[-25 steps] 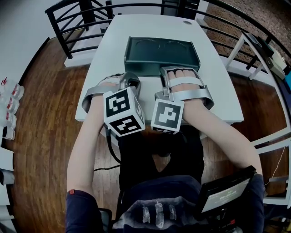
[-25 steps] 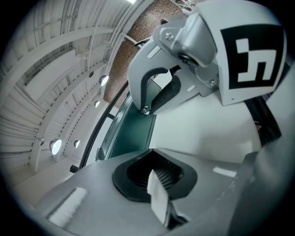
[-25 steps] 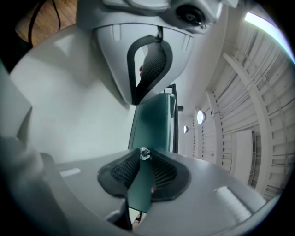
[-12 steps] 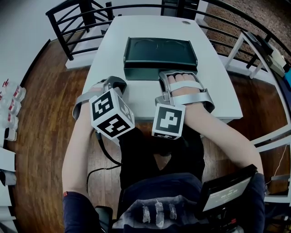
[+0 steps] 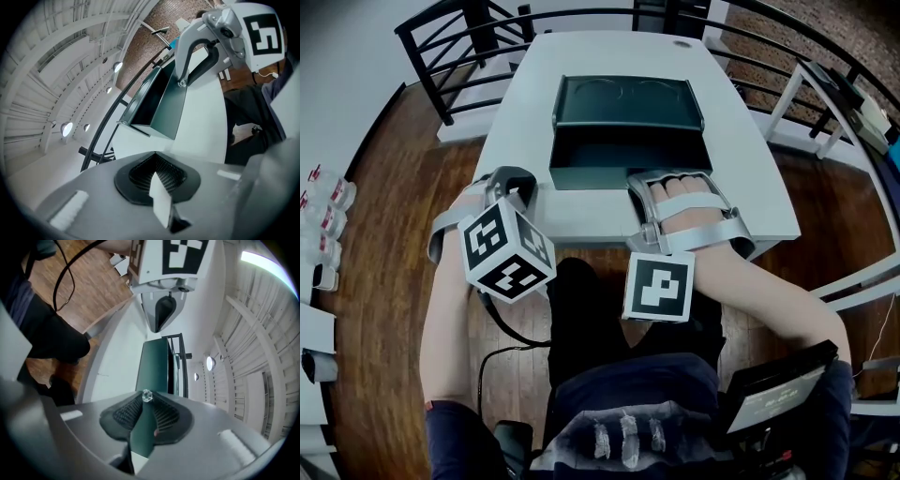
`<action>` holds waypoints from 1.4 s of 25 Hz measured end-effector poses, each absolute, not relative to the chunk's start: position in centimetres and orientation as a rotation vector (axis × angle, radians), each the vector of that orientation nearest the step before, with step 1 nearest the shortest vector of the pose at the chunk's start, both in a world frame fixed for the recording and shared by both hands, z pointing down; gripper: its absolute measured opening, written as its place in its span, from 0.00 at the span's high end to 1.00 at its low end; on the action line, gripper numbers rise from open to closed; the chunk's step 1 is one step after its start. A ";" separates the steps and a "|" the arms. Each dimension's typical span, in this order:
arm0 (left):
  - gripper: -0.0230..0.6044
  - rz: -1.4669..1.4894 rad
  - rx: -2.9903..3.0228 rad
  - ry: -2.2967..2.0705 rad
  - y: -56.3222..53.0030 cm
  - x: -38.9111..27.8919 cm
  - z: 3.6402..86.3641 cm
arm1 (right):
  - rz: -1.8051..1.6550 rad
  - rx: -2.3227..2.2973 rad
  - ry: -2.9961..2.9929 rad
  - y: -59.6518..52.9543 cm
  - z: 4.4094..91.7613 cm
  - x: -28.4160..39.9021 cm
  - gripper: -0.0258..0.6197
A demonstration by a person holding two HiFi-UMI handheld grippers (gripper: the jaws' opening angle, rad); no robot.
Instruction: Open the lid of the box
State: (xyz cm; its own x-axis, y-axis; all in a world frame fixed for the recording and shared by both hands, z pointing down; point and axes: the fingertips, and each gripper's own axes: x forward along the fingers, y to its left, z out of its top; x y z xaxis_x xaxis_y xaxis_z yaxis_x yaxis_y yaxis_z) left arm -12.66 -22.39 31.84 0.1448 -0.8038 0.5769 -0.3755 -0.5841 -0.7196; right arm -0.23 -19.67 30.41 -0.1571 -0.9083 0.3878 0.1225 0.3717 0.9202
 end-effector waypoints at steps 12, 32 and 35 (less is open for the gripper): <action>0.94 -1.450 -1.965 1.183 -22.4 -14.5 31.0 | -1.061 0.684 -1.467 -16.9 30.4 -0.3 0.85; 0.93 -1.419 -1.902 1.194 -21.9 -13.7 28.9 | -1.152 0.696 -1.441 -15.2 27.3 0.7 0.85; 0.94 -1.399 -1.902 1.184 -21.8 -13.1 28.1 | -1.187 0.796 -1.395 -17.4 24.5 2.7 0.95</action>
